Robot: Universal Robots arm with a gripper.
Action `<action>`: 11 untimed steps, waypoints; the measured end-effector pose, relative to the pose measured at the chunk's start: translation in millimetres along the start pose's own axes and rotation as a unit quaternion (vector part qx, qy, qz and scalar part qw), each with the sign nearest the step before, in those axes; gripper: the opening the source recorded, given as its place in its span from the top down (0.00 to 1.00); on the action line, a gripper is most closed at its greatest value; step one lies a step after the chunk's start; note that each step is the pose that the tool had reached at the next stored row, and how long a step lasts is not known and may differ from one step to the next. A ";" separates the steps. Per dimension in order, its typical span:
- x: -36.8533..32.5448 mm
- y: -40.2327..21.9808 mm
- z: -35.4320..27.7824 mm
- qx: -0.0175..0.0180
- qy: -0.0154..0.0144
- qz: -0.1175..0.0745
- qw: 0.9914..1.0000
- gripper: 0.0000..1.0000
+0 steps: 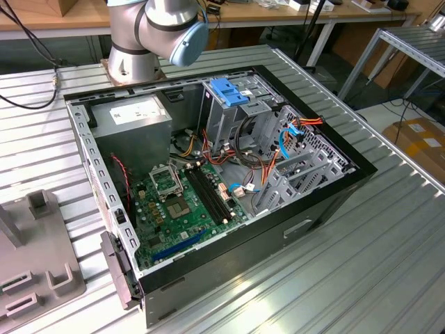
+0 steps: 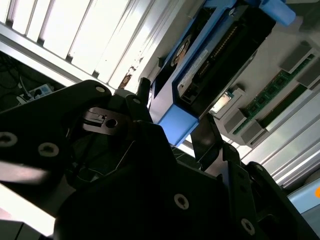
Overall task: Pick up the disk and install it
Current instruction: 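Pick up the disk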
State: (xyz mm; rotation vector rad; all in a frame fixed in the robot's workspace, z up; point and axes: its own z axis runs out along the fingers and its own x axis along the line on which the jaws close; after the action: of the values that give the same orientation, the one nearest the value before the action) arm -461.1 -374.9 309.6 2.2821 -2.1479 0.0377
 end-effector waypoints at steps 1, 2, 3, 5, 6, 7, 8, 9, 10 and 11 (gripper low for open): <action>0.0 -0.1 0.0 0.000 0.000 0.000 1.000 0.40; 0.0 -0.1 0.0 0.000 0.000 0.000 1.000 0.40; 0.0 -0.1 0.0 0.000 0.000 0.000 1.000 0.40; 0.0 -0.2 0.0 0.000 0.000 0.000 1.000 0.40; 0.0 -0.3 0.0 0.000 0.000 0.000 1.000 0.40; 0.0 -0.3 0.0 0.000 0.000 0.000 1.000 0.40; 0.0 -0.3 0.0 0.000 0.000 0.000 1.000 0.40; 0.0 -0.4 0.0 0.000 0.000 0.000 1.000 0.40; 0.0 -0.4 0.0 0.000 0.000 0.000 1.000 0.40; 0.0 -0.4 0.0 0.000 0.000 0.000 1.000 0.40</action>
State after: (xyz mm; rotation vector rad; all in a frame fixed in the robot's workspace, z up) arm -460.7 -374.9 309.6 2.2820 -2.1480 0.0377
